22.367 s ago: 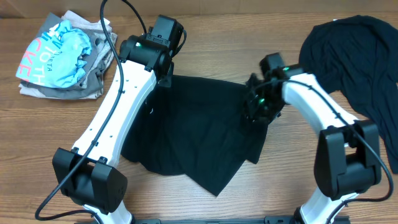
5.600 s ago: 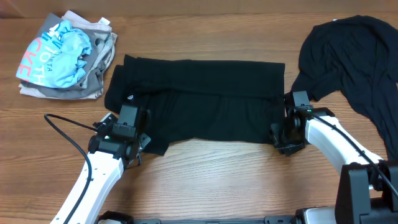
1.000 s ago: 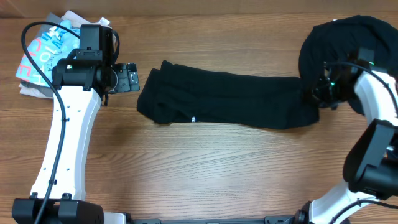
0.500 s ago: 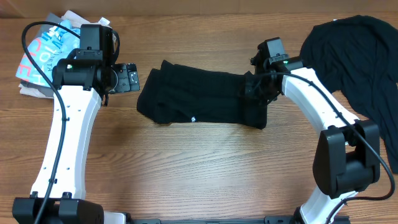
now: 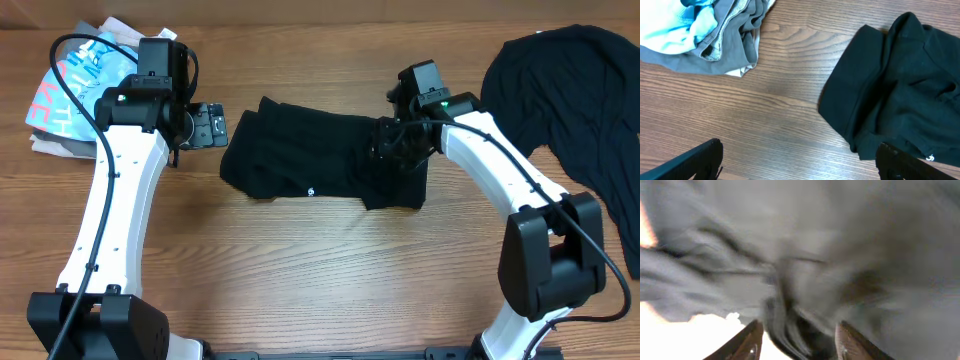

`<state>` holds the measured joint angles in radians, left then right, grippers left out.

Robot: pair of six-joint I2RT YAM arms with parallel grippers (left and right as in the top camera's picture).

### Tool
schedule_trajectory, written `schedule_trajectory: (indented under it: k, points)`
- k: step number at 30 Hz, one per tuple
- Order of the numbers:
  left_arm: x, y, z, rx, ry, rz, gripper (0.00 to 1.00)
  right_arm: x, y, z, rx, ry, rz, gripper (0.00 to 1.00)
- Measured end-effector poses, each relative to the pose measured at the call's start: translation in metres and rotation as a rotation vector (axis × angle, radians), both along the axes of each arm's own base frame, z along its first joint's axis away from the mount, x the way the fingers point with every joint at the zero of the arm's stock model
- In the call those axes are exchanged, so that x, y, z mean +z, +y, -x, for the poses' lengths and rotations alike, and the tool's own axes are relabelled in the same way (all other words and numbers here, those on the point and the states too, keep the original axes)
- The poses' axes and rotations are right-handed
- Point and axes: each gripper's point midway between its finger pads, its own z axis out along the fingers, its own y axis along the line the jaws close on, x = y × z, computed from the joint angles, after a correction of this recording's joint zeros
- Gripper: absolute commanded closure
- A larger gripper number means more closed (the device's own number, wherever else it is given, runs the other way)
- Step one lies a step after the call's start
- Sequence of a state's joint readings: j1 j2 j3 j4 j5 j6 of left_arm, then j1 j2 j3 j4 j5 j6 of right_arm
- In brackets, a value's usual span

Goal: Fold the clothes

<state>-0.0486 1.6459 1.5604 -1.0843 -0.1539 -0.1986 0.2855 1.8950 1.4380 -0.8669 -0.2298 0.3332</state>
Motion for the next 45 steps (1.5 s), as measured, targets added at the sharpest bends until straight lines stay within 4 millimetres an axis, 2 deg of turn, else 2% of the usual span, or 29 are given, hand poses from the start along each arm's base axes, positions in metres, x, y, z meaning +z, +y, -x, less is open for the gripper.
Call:
schedule_trajectory:
  k: [2, 4, 12, 15, 19, 27, 28, 31, 32, 35, 36, 41, 45]
  points:
    - [0.0, 0.0, 0.0, 0.0, 0.0, 0.0, 0.0, -0.005, -0.025, 0.0, -0.061, 0.014, 0.088, 0.38]
    - [0.0, 0.0, 0.0, 0.0, -0.002, 0.0, 0.0, -0.005, -0.041, -0.011, -0.112, -0.023, 0.144, 0.38]
    - [0.001, 0.0, -0.002, 0.0, -0.009, 0.0, 0.0, -0.006, -0.045, -0.033, -0.182, -0.118, 0.152, 0.43]
    - [0.001, 0.0, -0.003, 0.0, -0.011, 0.001, 0.0, -0.015, -0.048, -0.035, -0.189, -0.11, 0.172, 0.5]
    - [0.001, 0.0, -0.004, 0.0, -0.016, 0.001, 0.0, -0.032, -0.05, -0.035, -0.192, -0.083, 0.191, 0.5]
    - [0.002, 0.0, -0.005, 0.0, -0.022, 0.001, 0.0, -0.031, -0.062, -0.046, -0.226, -0.128, 0.242, 0.53]
    - [0.002, 0.0, -0.005, 0.0, -0.022, 0.001, 0.0, -0.034, -0.063, -0.045, -0.225, -0.122, 0.244, 0.54]
    - [0.002, 0.0, -0.005, 0.0, -0.023, 0.001, 0.0, -0.049, -0.063, -0.043, -0.22, -0.089, 0.256, 0.69]
    - [0.002, 0.0, -0.005, 0.0, -0.022, 0.001, 0.0, -0.051, -0.063, -0.042, -0.221, -0.086, 0.256, 0.75]
    - [0.002, 0.0, -0.005, 0.0, -0.023, 0.001, 0.0, -0.051, -0.062, -0.044, -0.223, -0.089, 0.247, 0.86]
    - [0.002, 0.0, -0.005, 0.0, -0.023, 0.001, 0.0, -0.05, -0.06, -0.045, -0.217, -0.091, 0.24, 0.95]
    - [0.002, 0.0, -0.006, 0.0, -0.025, 0.001, 0.0, -0.048, -0.051, -0.043, -0.201, -0.077, 0.193, 0.96]
    - [0.002, 0.0, -0.006, 0.0, -0.026, 0.001, 0.0, -0.014, -0.027, -0.067, -0.173, -0.143, 0.099, 0.96]
